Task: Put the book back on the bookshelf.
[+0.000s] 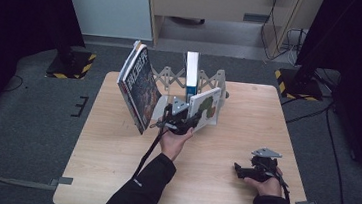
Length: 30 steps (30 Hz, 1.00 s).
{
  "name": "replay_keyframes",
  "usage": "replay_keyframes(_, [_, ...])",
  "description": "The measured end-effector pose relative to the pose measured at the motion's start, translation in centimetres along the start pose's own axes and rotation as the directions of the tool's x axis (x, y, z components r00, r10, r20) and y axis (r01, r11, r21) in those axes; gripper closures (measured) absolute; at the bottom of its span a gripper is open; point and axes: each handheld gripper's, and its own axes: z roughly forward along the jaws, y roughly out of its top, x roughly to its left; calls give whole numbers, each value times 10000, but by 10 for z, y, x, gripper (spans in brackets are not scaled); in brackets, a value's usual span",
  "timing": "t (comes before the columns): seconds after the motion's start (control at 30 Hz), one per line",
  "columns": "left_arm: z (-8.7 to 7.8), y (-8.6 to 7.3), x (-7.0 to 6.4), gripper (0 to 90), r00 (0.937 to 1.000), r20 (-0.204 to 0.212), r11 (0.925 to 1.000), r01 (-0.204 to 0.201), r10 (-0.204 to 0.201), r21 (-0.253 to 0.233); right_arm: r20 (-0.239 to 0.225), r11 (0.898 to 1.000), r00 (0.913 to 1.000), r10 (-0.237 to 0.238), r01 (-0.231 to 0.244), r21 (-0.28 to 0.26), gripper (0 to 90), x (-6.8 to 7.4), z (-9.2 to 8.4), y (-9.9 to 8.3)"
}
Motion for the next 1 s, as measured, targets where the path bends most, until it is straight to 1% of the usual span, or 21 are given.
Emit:
replay_keyframes(0.1, [6, -1, 0, 745, 9999, -116, 10000, -71, 72, 65, 0, 10000, 10000, 4, -4, 1, 3, 0, 0, 0])
replay_keyframes(0.2, [10, -2, 1, 745, 9999, -123, 10000, 53, -52, 73, 1, 10000, 10000, 2, -2, -1, 3, 0, 0, 0])
replay_keyframes(0.3, [15, -4, 2, 745, 9996, -270, 9999, 87, -85, 92, 0, 10000, 10000, 4, -4, 1, 4, 0, 0, 0])
replay_keyframes(0.4, [18, -6, 3, 745, 9991, -430, 9999, 9, -3, 141, 2, 10000, 10000, 3, -3, -2, 3, 0, 0, 0])
replay_keyframes(0.47, [21, -7, 4, 745, 9990, -448, 9999, 61, -55, 131, 2, 10000, 10000, 3, -3, -1, 3, 0, 0, 0])
replay_keyframes(0.6, [26, -9, 2, 745, 9979, -633, 9999, -106, 114, 130, 5, 10000, 10000, 3, -3, 0, 4, 0, 0, 0])
replay_keyframes(0.67, [28, -11, 2, 744, 9983, -574, 9999, -73, 82, 155, 0, 10000, 10000, -12, 12, 6, 3, 0, 0, 0])
replay_keyframes(0.73, [30, -12, 1, 745, 9977, -646, 9997, -175, 186, 178, 2, 10000, 10000, -14, 14, 5, 3, 0, 0, 0])
replay_keyframes(0.87, [34, -15, 2, 744, 9972, -722, 9994, -192, 213, 294, 4, 10000, 10000, 3, -3, -2, 3, 0, 0, 0])
replay_keyframes(1.0, [36, -18, 1, 743, 9969, -700, 9992, -339, 352, 195, 4, 10000, 10000, 8, -8, -1, 3, 0, 0, 0])
